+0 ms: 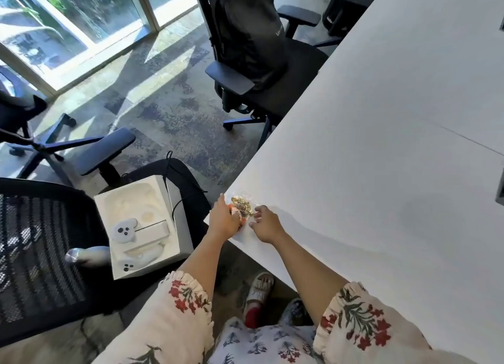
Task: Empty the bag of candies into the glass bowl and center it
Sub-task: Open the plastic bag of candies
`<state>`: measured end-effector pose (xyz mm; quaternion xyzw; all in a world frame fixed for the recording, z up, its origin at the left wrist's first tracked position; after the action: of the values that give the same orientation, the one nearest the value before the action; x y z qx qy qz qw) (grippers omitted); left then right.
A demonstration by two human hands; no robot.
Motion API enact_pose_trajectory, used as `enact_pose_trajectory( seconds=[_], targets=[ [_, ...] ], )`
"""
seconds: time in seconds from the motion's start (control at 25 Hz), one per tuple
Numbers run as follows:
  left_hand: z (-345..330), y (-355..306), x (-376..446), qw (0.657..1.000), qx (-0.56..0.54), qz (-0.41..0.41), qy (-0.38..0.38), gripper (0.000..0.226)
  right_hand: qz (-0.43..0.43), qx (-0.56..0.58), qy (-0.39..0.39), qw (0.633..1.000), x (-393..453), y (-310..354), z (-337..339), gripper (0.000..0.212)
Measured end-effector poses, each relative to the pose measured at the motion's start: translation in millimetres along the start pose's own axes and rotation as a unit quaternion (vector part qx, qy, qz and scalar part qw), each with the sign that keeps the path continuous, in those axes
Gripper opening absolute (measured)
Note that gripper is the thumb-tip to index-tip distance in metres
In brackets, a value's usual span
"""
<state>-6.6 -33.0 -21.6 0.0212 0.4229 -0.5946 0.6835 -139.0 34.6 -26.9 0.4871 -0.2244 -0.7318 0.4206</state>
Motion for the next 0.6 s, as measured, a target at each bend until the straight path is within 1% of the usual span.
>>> enact_pose_trajectory(
  seconds=[0.12, 0.2, 0.28, 0.4, 0.48, 0.52, 0.6],
  targets=[
    [1, 5, 6, 0.997, 0.040, 0.046, -0.043, 0.077, -0.006, -0.011, 0.051, 0.999, 3, 2, -9, 0.055],
    [1, 5, 9, 0.995, 0.048, 0.072, -0.051, 0.069, -0.012, -0.007, 0.051, 0.999, 2, 1, -13, 0.056],
    [0, 7, 14, 0.994, -0.001, 0.094, -0.056, 0.058, -0.012, 0.009, 0.040, 0.999, 2, 0, -16, 0.054],
    [-2, 10, 19, 0.987, -0.078, 0.135, -0.036, 0.049, -0.008, 0.026, 0.029, 0.999, 4, 0, -13, 0.050],
    [-7, 12, 20, 0.979, -0.139, 0.145, -0.031, 0.029, -0.013, 0.043, 0.025, 0.999, 1, 0, -11, 0.050],
    [-10, 12, 19, 0.975, -0.164, 0.146, -0.032, 0.028, -0.014, 0.049, 0.017, 0.999, 0, -1, -10, 0.049],
    [-12, 10, 14, 0.970, -0.195, 0.137, -0.041, 0.032, -0.017, 0.056, -0.003, 0.998, -2, -2, -8, 0.046]
  ],
)
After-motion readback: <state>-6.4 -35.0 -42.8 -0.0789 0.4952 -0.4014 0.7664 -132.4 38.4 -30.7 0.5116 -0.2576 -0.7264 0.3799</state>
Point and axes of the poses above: each hand's wrist, its own x-axis towards the middle knuckle, its own z-axis out of the back of the hand, y = z × x, the point moved 4 cm from there along x, towards the middle knuckle, and after that the axes turned 7 degrees about z, right-handed, at the moved point
